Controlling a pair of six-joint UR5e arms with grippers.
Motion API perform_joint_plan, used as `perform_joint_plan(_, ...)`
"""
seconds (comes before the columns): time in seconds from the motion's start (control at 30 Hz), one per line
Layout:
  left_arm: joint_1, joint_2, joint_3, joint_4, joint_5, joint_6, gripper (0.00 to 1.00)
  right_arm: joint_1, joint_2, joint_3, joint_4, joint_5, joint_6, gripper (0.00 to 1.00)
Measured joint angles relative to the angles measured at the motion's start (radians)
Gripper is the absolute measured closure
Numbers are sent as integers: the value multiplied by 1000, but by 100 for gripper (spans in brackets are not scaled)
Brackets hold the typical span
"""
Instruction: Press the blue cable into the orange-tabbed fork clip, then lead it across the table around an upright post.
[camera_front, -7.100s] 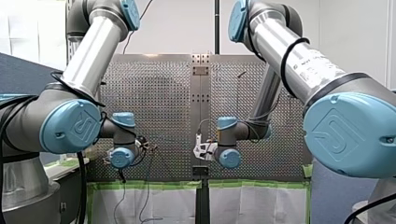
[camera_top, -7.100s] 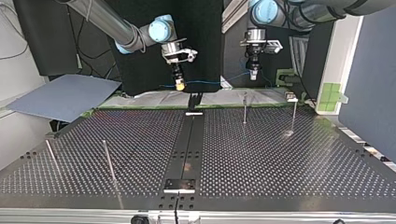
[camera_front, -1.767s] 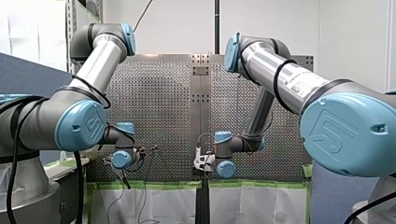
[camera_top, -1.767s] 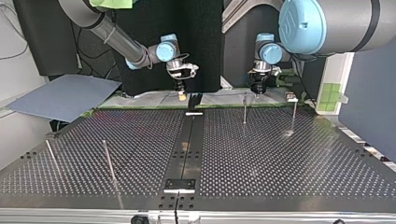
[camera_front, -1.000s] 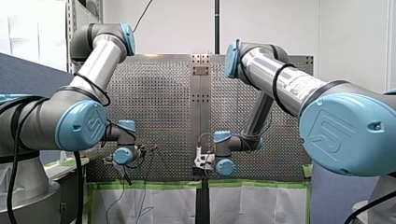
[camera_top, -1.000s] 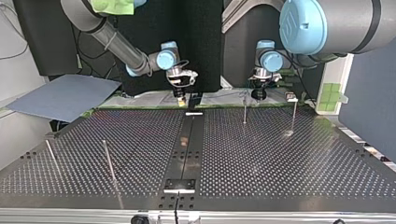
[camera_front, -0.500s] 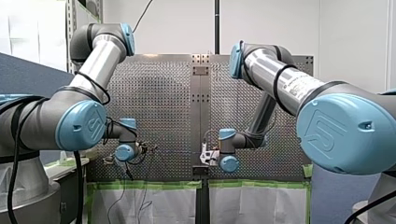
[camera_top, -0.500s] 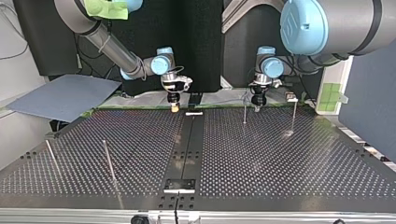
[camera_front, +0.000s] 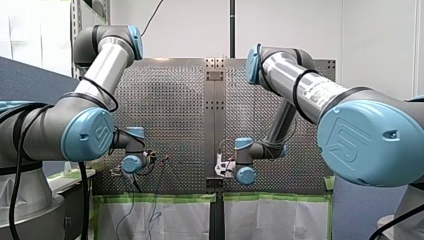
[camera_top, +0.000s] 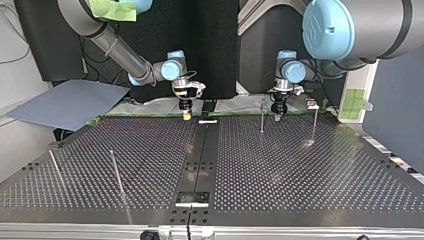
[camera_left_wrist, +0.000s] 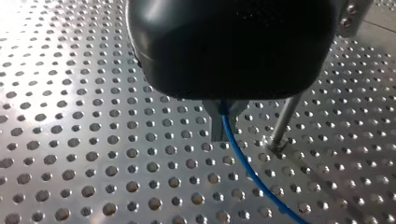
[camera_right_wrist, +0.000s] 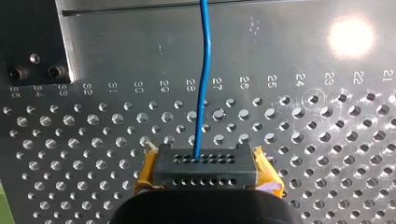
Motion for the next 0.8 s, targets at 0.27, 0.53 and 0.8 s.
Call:
perform_joint_plan(0.27,37,0,-42,69,5,37,9,3,0,0,17,0,-3,100)
perform_joint_plan(0.53,57,1,-57,77,11,102,0,4,0,0,19,0,-2,100)
perform_joint_plan(0.8,59,1,-103,10,35,173,0,6,0,0,22,1,-2,100)
